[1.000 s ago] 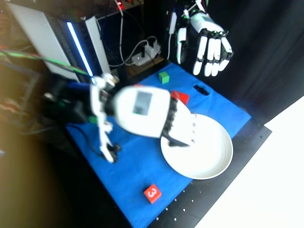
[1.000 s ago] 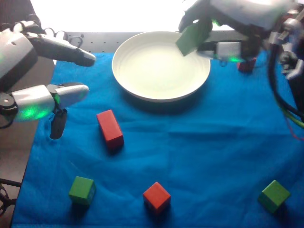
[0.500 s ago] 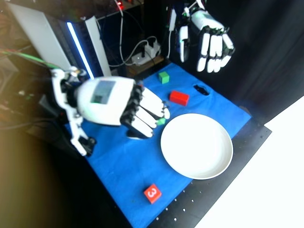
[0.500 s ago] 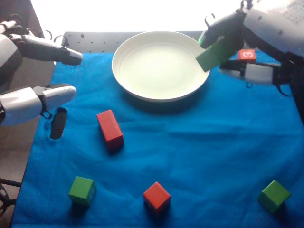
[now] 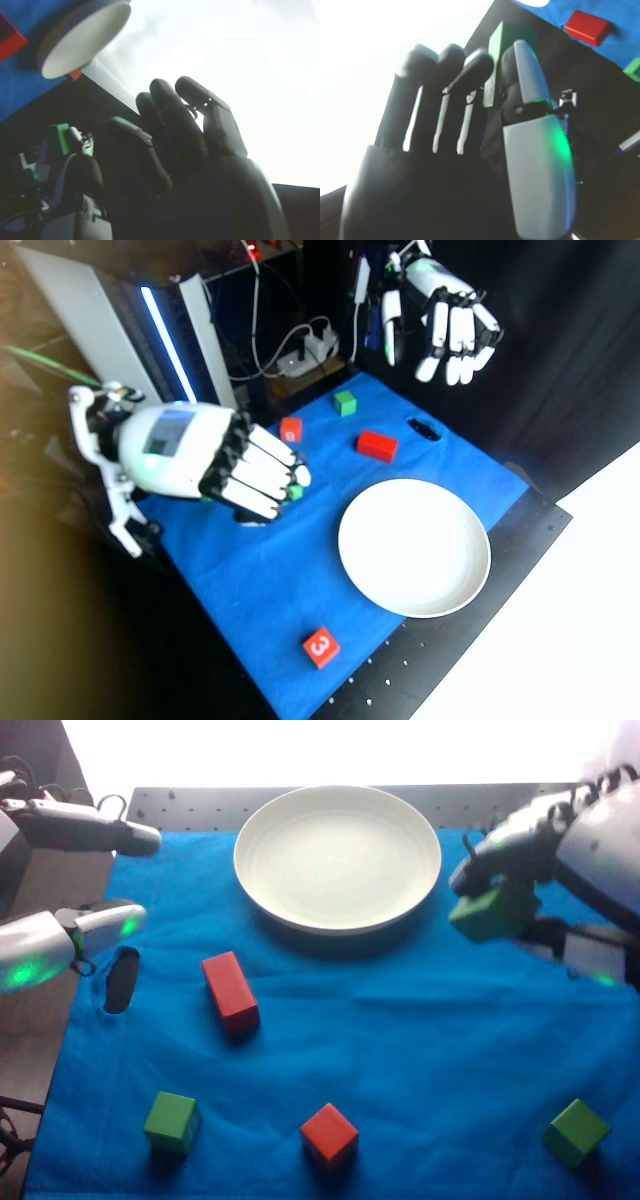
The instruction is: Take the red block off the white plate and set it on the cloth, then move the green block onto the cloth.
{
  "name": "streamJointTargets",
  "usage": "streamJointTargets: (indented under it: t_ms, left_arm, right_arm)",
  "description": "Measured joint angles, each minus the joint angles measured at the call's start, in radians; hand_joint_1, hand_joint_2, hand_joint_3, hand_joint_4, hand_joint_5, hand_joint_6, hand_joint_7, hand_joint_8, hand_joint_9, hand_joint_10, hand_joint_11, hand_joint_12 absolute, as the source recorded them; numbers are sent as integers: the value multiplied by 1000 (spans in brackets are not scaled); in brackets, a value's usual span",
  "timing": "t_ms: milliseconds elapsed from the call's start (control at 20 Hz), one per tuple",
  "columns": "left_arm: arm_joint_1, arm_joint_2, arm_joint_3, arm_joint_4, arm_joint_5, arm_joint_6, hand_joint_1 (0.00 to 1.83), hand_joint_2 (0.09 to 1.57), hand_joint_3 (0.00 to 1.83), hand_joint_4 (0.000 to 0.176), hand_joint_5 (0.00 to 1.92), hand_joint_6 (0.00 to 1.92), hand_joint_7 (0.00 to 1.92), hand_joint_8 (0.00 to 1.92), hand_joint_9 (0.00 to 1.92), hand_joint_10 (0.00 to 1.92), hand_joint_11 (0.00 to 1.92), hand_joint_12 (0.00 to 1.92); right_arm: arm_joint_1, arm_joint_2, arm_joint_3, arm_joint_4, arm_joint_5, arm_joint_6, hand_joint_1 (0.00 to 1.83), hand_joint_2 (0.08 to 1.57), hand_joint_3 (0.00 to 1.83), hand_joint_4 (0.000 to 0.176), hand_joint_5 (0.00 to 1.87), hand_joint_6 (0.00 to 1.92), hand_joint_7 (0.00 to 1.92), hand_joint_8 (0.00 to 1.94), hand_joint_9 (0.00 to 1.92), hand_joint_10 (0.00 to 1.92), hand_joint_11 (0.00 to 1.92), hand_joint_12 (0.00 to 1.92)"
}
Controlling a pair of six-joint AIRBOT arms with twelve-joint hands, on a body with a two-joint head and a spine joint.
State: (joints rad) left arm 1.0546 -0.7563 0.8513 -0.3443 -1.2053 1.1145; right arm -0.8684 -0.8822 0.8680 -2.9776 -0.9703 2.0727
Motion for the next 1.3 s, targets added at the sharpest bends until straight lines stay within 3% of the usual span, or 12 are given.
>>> streamJointTargets:
  t_ms: [250,300,450,600,800,850,900,1000,1050,1100,1200,1300]
  left_arm:
    - [10,2,-3,-14,-12,1,834,1281,0,176,654,1456,739,1,666,79,123,1213]
    - [10,2,-3,-13,-13,0,834,1281,0,176,654,1456,742,2,656,74,120,1213]
    - [10,2,-3,-13,-13,0,844,1274,0,176,668,1437,758,7,671,80,156,1250]
    - [11,2,-3,-15,-18,1,856,1264,0,176,682,1416,762,6,676,84,153,1272]
    - [11,2,-5,-15,-20,1,848,1269,0,176,673,1429,761,5,687,89,158,1227]
    - [11,2,-5,-15,-22,1,657,1197,0,128,646,656,739,4,674,84,141,1227]
    - [11,2,-5,-16,-26,1,816,1249,0,166,681,1250,742,5,675,84,156,1220]
    - [11,3,-5,-15,-34,0,851,1267,0,176,675,1421,762,10,697,101,154,1284]
    - [11,3,-5,-16,-37,0,658,1207,0,71,641,696,759,7,693,108,137,1298]
    - [11,3,-5,-16,-41,1,591,1186,0,34,727,334,766,8,697,122,154,1289]
    - [11,3,-5,-16,-60,1,588,1202,0,68,770,88,775,6,712,147,184,1270]
    - [11,3,-5,-16,-81,0,647,1206,0,45,776,28,783,7,687,173,146,1290]
  right_arm:
    - [-64,4,-8,0,-31,49,1266,1159,0,0,893,1010,913,1284,836,1576,836,1857]
    - [-70,4,-13,0,-36,50,1333,1035,0,0,709,1012,715,1191,645,1421,631,1776]
    - [-72,4,-19,0,-39,51,1055,1002,0,0,311,912,250,768,101,1103,35,1794]
    - [-72,8,-19,0,-43,52,911,942,0,0,72,916,42,619,0,840,0,1863]
    - [-72,18,-24,0,-48,52,951,923,0,0,26,912,1,659,0,835,0,1921]
    - [-72,19,-27,0,-49,52,956,904,0,0,36,938,21,691,0,885,0,1921]
    - [-76,23,-31,0,-58,52,988,889,0,0,40,954,24,706,0,873,0,1921]
    - [-84,30,-31,8,-102,51,916,929,0,0,4,1007,7,815,0,887,0,1905]
    - [-89,32,-32,19,-122,52,943,947,0,0,0,959,1,817,0,858,0,1832]
    - [-93,35,-31,31,-155,52,978,943,0,0,0,959,0,836,0,874,0,1719]
    - [-97,40,-31,55,-199,52,1008,970,0,0,2,1030,0,876,0,861,0,1622]
    - [-98,50,-32,64,-252,52,1036,969,0,0,0,1072,5,919,0,911,0,1698]
